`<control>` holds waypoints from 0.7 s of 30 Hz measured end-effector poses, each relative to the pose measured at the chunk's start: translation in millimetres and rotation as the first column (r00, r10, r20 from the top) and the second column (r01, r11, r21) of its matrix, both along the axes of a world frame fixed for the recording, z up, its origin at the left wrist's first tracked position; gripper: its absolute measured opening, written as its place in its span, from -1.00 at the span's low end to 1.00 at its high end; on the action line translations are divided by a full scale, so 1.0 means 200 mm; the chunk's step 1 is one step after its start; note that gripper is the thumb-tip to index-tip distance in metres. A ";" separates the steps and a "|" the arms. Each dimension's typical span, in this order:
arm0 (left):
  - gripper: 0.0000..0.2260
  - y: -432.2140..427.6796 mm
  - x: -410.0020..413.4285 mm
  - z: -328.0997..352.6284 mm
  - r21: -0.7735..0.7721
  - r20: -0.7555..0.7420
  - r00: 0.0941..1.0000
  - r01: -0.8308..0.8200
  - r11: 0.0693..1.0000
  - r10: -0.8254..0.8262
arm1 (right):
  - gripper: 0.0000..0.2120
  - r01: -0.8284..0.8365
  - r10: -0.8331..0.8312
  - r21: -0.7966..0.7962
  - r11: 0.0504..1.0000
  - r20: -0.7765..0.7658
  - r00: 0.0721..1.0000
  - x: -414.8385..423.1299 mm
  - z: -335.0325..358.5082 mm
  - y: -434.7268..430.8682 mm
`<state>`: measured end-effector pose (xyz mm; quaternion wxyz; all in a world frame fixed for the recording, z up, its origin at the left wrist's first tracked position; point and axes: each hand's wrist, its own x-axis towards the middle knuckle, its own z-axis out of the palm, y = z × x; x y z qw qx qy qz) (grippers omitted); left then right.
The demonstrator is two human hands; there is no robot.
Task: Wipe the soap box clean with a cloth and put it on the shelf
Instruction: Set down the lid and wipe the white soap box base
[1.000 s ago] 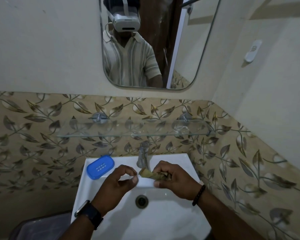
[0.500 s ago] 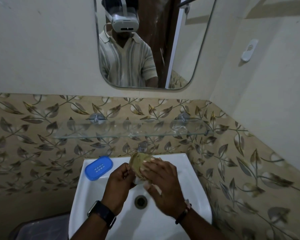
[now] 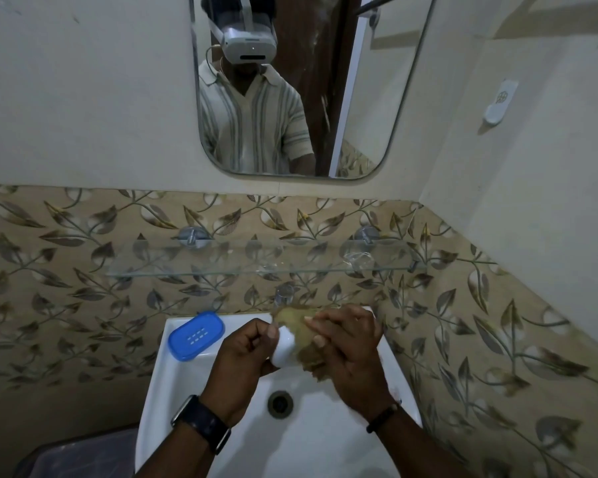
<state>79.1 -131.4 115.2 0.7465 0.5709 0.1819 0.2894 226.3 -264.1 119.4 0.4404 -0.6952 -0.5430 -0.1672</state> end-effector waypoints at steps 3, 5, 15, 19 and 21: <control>-0.78 -0.02 0.01 0.01 -0.035 0.053 0.998 -0.014 0.999 0.016 | -0.76 -0.029 0.078 0.115 0.993 -0.447 0.891 0.02 0.01 0.02; -0.78 -0.03 0.01 0.00 -0.110 0.087 0.995 -0.048 0.993 0.058 | -0.76 0.003 0.176 0.232 0.973 -0.746 0.642 -0.03 0.01 0.04; -0.82 -0.17 0.07 -0.06 -0.310 0.181 0.954 -0.176 0.934 0.240 | -0.64 0.300 0.422 0.353 0.886 -0.882 -0.209 -0.24 0.07 0.13; -0.70 -0.25 0.10 -0.11 -0.235 0.136 0.971 -0.161 0.959 0.197 | -0.68 0.288 0.389 0.319 0.903 -0.892 -0.231 -0.26 0.04 0.16; -0.55 -0.25 0.07 -0.14 -0.109 0.075 0.988 -0.129 0.986 0.138 | -0.70 0.260 0.378 0.330 0.907 -0.912 -0.162 -0.22 0.05 0.13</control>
